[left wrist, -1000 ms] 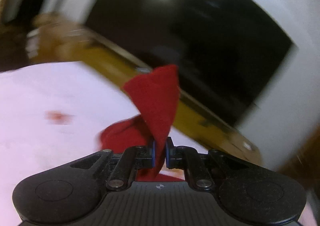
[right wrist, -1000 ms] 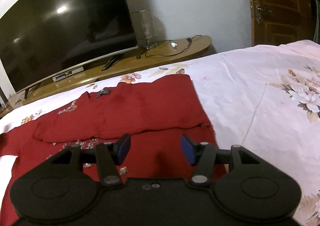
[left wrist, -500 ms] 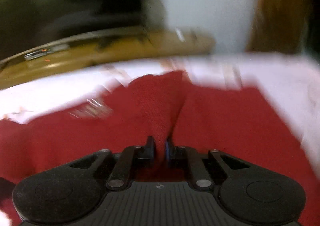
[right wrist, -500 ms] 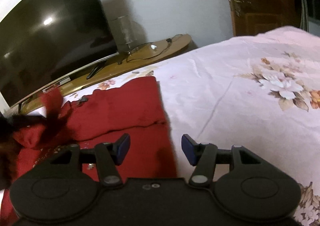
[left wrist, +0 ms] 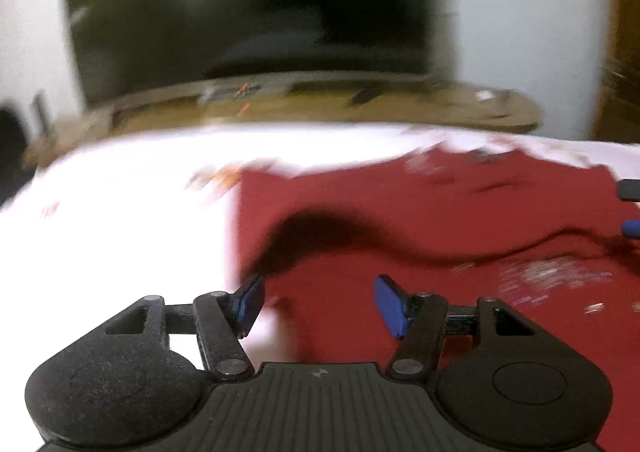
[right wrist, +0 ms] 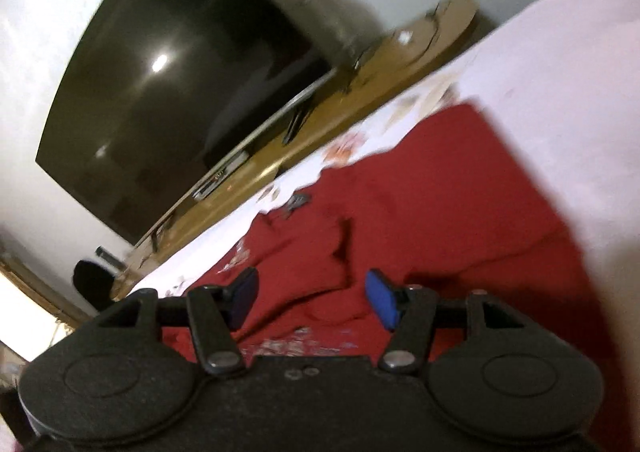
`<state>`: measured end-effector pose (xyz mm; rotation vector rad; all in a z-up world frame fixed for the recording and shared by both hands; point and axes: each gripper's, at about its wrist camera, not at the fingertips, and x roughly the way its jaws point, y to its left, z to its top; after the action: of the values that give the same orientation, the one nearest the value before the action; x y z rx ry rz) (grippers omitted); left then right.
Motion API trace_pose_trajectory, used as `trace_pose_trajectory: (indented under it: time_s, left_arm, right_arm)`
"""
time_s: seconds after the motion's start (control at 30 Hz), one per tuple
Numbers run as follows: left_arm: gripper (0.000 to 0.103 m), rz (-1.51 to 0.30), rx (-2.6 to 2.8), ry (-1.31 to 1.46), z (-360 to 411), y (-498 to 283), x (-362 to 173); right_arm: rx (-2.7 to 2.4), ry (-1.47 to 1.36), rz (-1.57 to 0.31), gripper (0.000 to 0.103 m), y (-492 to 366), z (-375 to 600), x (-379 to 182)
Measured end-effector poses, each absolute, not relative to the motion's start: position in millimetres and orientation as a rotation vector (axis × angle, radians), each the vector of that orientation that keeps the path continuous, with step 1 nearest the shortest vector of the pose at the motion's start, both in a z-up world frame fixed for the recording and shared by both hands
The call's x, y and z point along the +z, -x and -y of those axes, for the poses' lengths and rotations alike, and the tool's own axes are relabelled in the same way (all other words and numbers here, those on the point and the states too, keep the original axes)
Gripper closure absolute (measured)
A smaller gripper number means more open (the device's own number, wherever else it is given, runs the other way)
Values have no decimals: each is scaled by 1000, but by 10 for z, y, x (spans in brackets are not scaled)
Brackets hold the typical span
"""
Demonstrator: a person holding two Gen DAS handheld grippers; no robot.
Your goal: Fold small clothes
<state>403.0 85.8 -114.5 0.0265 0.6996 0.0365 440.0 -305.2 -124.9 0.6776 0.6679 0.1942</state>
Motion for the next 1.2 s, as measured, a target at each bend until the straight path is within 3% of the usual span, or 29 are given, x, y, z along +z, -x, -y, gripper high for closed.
trace_pose_trajectory:
  time_s: [0.1, 0.2, 0.23, 0.27, 0.3, 0.5, 0.6, 0.73, 0.87, 1.2]
  left_arm:
    - [42, -744, 56, 27, -1094, -4053, -1290]
    - [42, -767, 13, 95, -1174, -4055, -1358]
    - [42, -763, 16, 82, -1157, -4061, -1385]
    - [42, -759, 18, 70, -1139, -4060, -1407]
    - [42, -756, 21, 62, -1127, -4048, -1408]
    - [43, -752, 4, 24, -1033, -4229, -1457]
    - [59, -747, -23, -9, -943, -4342, -1451]
    - [86, -751, -56, -37, -829, -4399, -1406]
    - [87, -752, -50, -58, -767, -4419, -1375]
    - [90, -760, -52, -60, -772, -4440, -1391]
  right_arm:
    - [197, -780, -747, 46, -4665, 2973, -1460]
    - [178, -866, -780, 54, -4788, 2945, -1615]
    - [167, -863, -778, 67, -4816, 2935, -1626]
    - [155, -836, -782, 91, -4856, 2921, -1616]
    - [146, -795, -786, 97, -4892, 2896, -1594]
    - [170, -479, -587, 98, -4729, 2930, -975]
    - [143, -392, -515, 98, -4615, 3154, -720]
    - [62, -354, -573, 98, -4659, 3413, -863]
    - [44, -330, -666, 97, -4705, 3483, -1119]
    - [56, -318, -606, 98, -4557, 3490, -1021]
